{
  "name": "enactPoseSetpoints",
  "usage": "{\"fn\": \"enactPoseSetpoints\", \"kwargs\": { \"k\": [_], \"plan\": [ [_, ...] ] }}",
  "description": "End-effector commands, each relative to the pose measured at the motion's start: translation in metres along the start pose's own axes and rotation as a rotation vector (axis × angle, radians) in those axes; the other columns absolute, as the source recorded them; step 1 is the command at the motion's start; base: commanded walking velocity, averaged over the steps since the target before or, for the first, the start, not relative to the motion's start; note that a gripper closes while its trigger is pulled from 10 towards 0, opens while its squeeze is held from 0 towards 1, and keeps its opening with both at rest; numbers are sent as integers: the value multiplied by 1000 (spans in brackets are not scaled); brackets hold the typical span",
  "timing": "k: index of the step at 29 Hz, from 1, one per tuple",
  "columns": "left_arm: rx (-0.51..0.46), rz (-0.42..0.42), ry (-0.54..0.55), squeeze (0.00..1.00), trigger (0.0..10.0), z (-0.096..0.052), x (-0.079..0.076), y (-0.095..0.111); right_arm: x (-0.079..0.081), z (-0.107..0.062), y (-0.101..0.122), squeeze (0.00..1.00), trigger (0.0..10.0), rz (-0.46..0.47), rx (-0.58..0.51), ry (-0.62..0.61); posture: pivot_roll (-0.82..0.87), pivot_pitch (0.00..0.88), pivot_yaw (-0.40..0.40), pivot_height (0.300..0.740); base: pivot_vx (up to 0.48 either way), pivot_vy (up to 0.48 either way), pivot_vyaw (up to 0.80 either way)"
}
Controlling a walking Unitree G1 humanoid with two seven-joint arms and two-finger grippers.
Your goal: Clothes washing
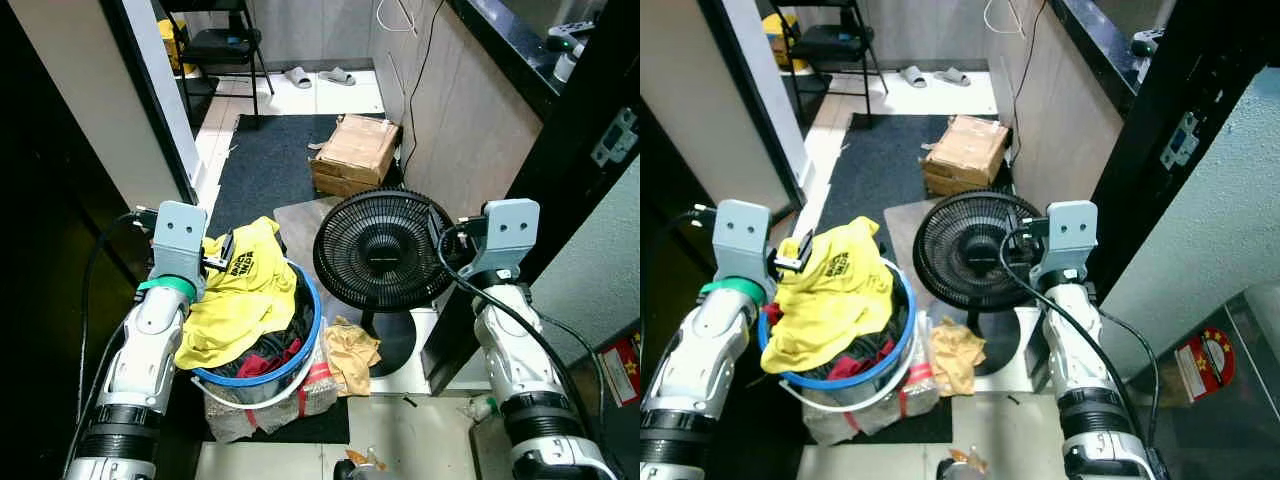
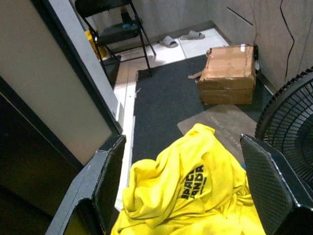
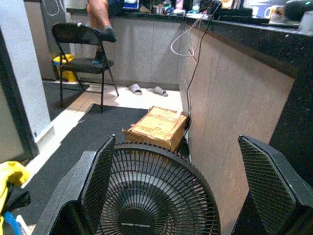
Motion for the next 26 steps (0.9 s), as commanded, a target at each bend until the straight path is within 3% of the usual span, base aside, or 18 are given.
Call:
{"fn": "enactPoseSetpoints", "kwargs": {
  "k": [1,7,14,26],
  "plan": [
    [13,-10,-1,0,10000,0,0,-4,-4,-3,-3,0,10000,-3,14,-13,-35,37,55,740,0,0,0],
    [7,-25,8,0,10000,2,-2,-2,-6,-2,-3,0,10000,-12,21,-1,-10,37,29,740,0,0,0],
    [18,-24,43,0,10000,-5,4,-8,5,6,-5,0,10000,2,34,33,10,27,6,740,0,0,0],
    [13,-27,43,0,10000,-1,5,-7,0,2,-7,0,10000,5,41,15,4,23,17,740,0,0,0]
  ]
}}
Point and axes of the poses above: a point about 5 cm out from each wrist's last joint towards the gripper, its own z axis pointing out of the wrist towards the gripper, its own y axis along the axis of the wrist's last joint, x = y × z, the point moved 4 cm from there along z, pointing out of the wrist towards the gripper, and after that the axes turned 9 degrees about z, right-handed, at the moved point
